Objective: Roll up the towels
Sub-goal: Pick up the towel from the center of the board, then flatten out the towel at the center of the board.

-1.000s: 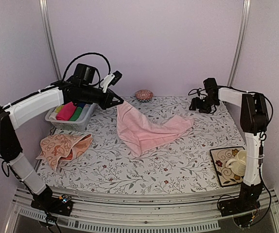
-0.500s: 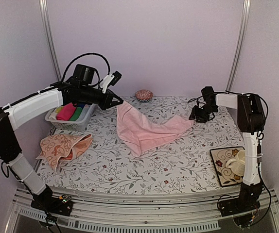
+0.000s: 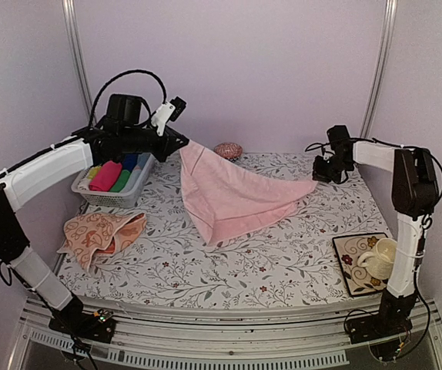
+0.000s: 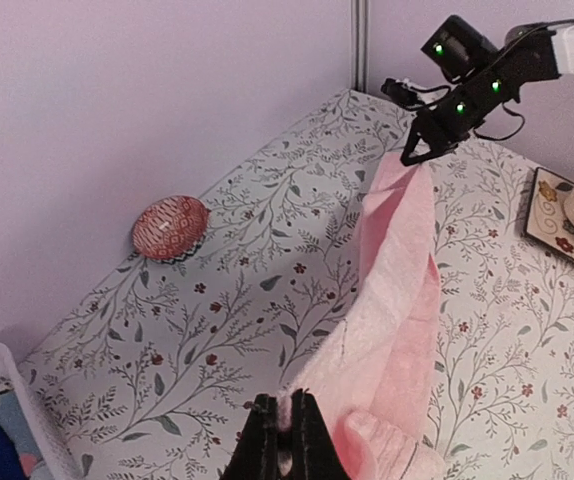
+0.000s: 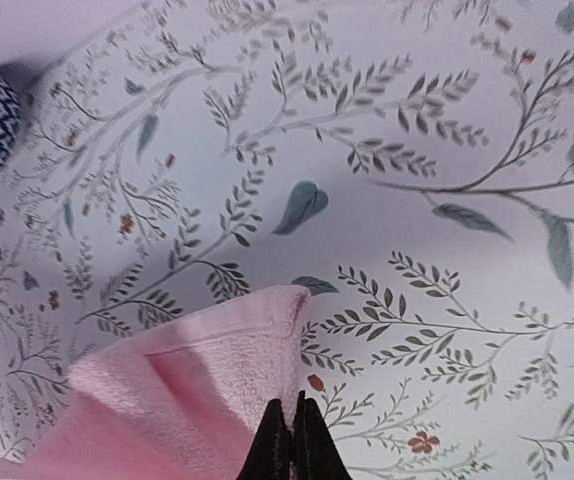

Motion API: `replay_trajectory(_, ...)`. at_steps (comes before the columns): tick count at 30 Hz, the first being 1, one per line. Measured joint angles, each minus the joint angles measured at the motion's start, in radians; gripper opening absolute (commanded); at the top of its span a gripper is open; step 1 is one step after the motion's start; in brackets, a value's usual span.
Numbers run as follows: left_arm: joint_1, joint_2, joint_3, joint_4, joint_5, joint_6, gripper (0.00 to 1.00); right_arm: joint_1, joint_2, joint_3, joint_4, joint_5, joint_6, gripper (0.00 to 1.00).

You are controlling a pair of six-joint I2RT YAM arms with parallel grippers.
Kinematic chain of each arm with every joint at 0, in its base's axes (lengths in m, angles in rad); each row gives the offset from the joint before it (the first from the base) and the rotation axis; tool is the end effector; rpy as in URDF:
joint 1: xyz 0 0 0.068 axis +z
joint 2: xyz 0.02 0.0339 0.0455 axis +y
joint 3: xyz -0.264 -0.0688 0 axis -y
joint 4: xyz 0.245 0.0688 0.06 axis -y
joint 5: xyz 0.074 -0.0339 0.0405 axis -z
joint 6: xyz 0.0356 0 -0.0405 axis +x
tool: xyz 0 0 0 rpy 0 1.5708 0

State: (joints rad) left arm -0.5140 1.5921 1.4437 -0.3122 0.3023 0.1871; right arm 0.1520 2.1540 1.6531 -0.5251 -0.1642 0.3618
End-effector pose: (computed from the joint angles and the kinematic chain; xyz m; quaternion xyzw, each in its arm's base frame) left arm 0.3201 -0.1929 0.3526 0.3631 0.7618 -0.2110 0.4932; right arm 0.4594 0.0763 0.1755 0.0786 0.9569 0.1445 0.2393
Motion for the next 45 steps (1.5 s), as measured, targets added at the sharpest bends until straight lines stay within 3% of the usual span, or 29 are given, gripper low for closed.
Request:
replay_trajectory(7, 0.002, -0.099, -0.002, 0.194, -0.052, 0.138, 0.0, 0.0, -0.407, -0.002, 0.027, 0.148, -0.033, 0.02)
replay_trajectory(12, 0.003, -0.267, -0.159, 0.378, -0.049, 0.217, 0.0, 0.027, -0.64, -0.035, 0.058, 0.254, -0.045, 0.02)
replay_trajectory(17, 0.004, -0.404, -0.323, 0.458, -0.06, 0.23, 0.0, 0.178, -0.742, -0.13, 0.04, 0.389, -0.044, 0.02)
replay_trajectory(24, 0.003, -0.438, -0.463, 0.415, -0.126, 0.204, 0.0, 0.381, -0.581, -0.251, -0.007, 0.363, -0.021, 0.02)
replay_trajectory(28, -0.002, -0.354, -0.457, 0.382, -0.279, 0.174, 0.0, 0.438, -0.417, -0.213, -0.082, 0.3, -0.032, 0.02)
replay_trajectory(35, -0.037, -0.211, -0.427, 0.376, -0.554, 0.14, 0.0, 0.455, -0.272, -0.073, -0.125, 0.29, -0.05, 0.02)
replay_trajectory(40, -0.058, -0.136, -0.375, 0.359, -0.74, 0.112, 0.0, 0.455, -0.11, 0.107, -0.112, 0.364, -0.059, 0.02)
replay_trajectory(45, -0.06, -0.112, -0.352, 0.351, -0.824, 0.094, 0.0, 0.435, -0.136, -0.021, -0.063, 0.486, 0.019, 0.02)
